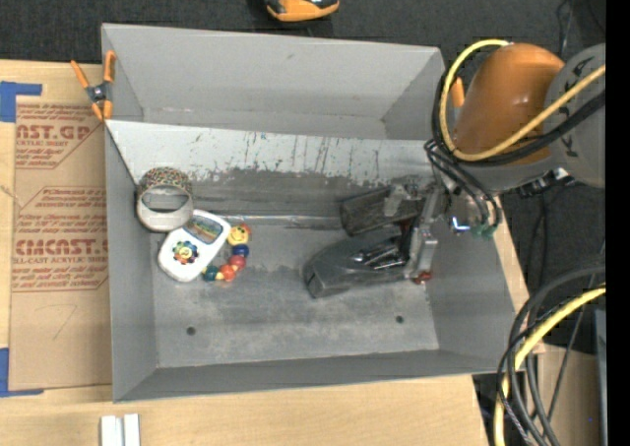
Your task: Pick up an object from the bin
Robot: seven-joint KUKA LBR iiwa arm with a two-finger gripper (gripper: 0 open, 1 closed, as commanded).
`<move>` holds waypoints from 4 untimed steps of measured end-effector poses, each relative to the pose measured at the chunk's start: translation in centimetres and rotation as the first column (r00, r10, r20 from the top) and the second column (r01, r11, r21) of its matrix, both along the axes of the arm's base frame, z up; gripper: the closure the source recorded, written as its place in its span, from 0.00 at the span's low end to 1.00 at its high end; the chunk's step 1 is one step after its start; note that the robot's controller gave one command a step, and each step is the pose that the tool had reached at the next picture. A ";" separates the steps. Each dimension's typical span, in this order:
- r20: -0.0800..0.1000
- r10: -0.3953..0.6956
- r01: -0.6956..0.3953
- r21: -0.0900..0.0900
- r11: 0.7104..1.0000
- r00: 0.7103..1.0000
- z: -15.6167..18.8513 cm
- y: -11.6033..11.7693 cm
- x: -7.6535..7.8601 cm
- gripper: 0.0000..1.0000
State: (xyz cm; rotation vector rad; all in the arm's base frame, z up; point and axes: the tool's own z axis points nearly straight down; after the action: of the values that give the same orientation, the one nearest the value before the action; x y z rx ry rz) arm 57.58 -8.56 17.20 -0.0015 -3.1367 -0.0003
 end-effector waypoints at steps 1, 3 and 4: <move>0.007 0.001 -0.001 -0.001 1.000 1.000 0.5 0.0 0.1 0.00; 0.021 0.116 -0.116 -0.004 0.993 0.993 -1.8 1.1 -0.2 0.00; 0.010 0.132 -0.132 -0.001 0.991 0.991 -7.3 1.7 0.1 0.00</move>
Offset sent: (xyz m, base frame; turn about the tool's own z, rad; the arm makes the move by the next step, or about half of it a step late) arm -0.0024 0.0136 -0.1020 -0.1491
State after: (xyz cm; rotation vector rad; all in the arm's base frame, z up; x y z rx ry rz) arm 57.70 -6.84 9.94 0.2062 -3.1395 0.0002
